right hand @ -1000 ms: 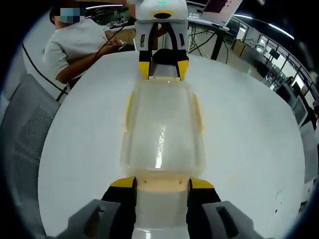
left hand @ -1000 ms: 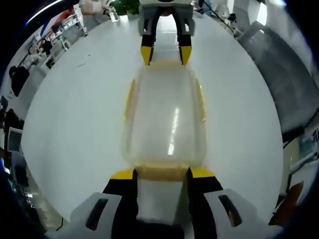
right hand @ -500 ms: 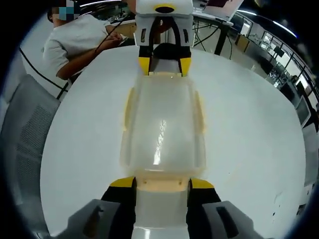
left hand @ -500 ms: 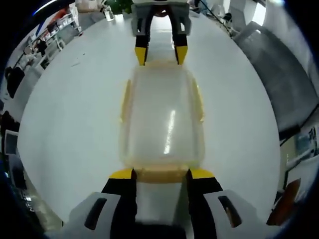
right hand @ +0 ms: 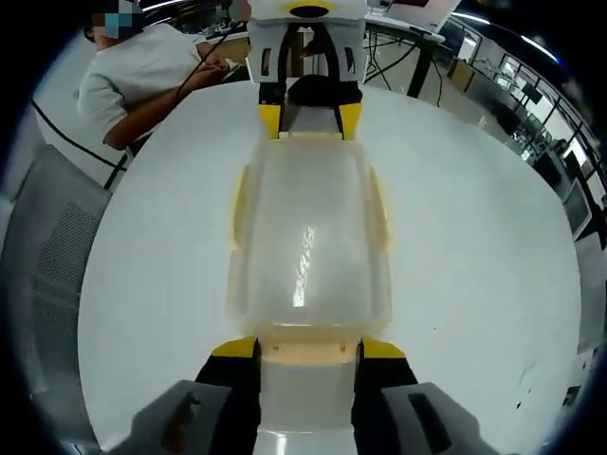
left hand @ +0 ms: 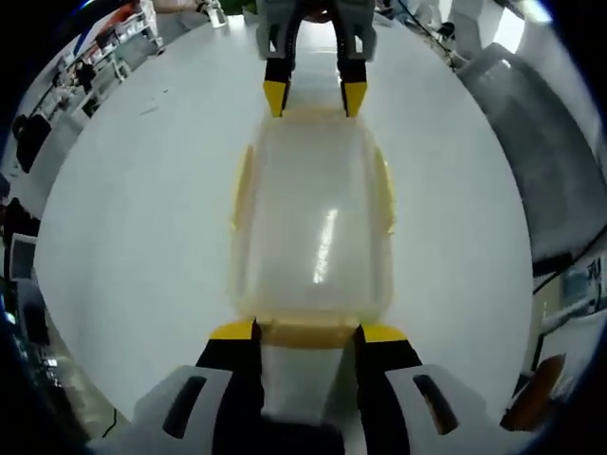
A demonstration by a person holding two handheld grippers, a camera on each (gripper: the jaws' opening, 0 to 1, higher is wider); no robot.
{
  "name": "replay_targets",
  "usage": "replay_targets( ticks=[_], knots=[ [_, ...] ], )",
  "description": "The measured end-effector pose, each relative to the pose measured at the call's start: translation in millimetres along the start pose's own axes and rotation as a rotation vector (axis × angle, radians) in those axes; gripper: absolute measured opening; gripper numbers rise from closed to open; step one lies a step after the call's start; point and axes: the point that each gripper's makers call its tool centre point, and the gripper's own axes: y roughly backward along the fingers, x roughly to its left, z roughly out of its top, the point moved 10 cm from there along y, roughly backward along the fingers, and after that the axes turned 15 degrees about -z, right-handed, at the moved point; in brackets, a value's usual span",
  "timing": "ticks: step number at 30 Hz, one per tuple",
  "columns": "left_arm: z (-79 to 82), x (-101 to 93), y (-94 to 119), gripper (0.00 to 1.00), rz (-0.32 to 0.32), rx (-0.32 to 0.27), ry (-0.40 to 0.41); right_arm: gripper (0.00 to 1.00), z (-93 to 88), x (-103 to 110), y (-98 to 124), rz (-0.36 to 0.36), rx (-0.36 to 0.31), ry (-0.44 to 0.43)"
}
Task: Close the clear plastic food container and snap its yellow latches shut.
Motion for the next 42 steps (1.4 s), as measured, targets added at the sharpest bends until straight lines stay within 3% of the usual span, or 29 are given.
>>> replay_targets(
  ticks=[8,13,42],
  knots=[
    [2.1,-3.4,0,0.36,0.021,0.022,-0.007,0.35,2.5,3,2,-0.011,0.026,0.012],
    [4.9,-11.4,1,0.36,0.026,0.058,0.006,0.35,5.4,4,11,-0.012,0.006,0.032],
    [45.4,-43.8,45,0.36,0.122,0.029,-0.051,0.35,-1.7,10,72,-0.088,-0.003,0.034]
  ],
)
